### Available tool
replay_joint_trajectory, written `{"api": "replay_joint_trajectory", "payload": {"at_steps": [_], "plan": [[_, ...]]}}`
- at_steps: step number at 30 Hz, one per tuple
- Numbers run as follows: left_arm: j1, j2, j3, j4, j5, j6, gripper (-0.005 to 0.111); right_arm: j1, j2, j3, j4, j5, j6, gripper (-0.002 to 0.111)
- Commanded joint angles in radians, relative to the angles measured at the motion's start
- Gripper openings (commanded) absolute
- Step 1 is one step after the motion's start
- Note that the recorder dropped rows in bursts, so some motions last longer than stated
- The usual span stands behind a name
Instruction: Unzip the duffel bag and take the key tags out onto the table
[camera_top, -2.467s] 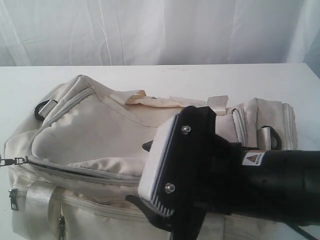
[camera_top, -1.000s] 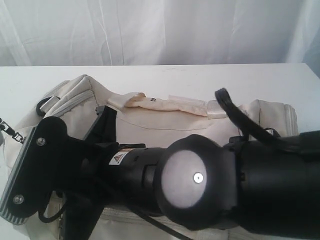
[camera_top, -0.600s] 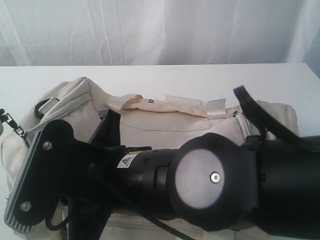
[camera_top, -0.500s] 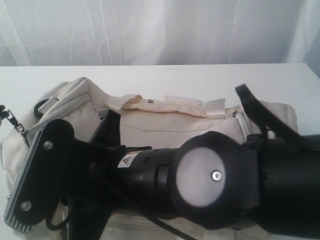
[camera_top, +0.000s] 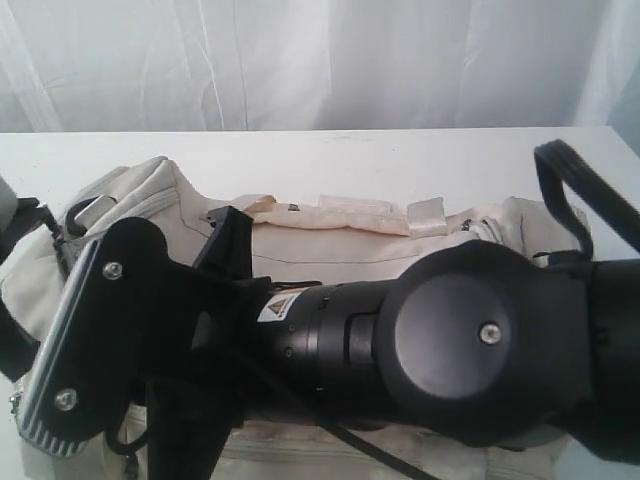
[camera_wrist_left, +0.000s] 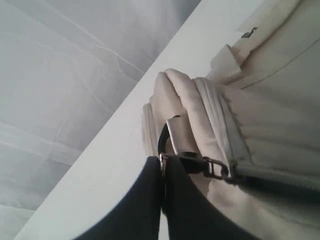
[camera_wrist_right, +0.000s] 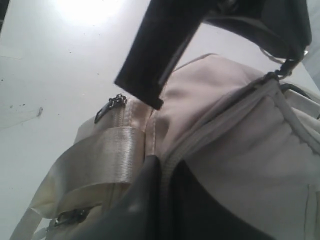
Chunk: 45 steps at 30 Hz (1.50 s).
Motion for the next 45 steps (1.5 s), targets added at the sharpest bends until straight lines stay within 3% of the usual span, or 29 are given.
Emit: {"api": "replay_joint_trajectory", "payload": {"at_steps": [1, 7, 14, 19, 22, 26, 29, 32, 34, 38, 45], "plan": [[0.185, 0.056, -0.001, 0.265, -0.036, -0.165, 0.000, 0.018, -0.027, 0.005, -0.012, 0.184, -0.012, 0.000], [0.390, 0.156, -0.006, 0.379, -0.146, -0.354, 0.000, 0.018, -0.027, 0.005, -0.050, 0.184, 0.000, 0.000], [0.494, 0.163, -0.011, 0.379, -0.164, -0.351, 0.000, 0.016, -0.027, 0.005, -0.242, 0.179, 0.175, 0.000], [0.504, 0.163, -0.011, 0.379, -0.221, -0.346, 0.000, 0.016, -0.028, 0.005, -0.273, 0.101, 0.310, 0.000], [0.504, 0.163, -0.011, 0.379, -0.266, -0.256, 0.000, -0.001, -0.028, 0.005, -0.273, 0.029, 0.367, 0.000], [0.504, 0.151, -0.011, 0.379, -0.263, -0.157, 0.000, -0.086, -0.030, 0.005, -0.275, 0.115, 0.445, 0.004], [0.504, 0.121, -0.011, 0.327, -0.334, -0.150, 0.000, -0.166, -0.030, 0.005, -0.309, 0.268, 0.457, 0.021], [0.504, 0.078, -0.011, 0.327, -0.413, -0.150, 0.000, -0.220, -0.030, 0.005, -0.538, 0.389, 0.712, 0.043], [0.504, 0.058, -0.011, 0.327, -0.430, -0.150, 0.000, -0.222, -0.030, 0.005, -0.688, 0.472, 0.828, 0.048], [0.504, 0.045, -0.011, 0.324, -0.471, -0.154, 0.000, -0.222, -0.037, 0.005, -0.710, 0.598, 0.833, 0.047], [0.504, 0.045, -0.011, 0.310, -0.562, -0.154, 0.000, -0.222, -0.143, 0.001, -0.708, 0.558, 0.833, 0.047]]}}
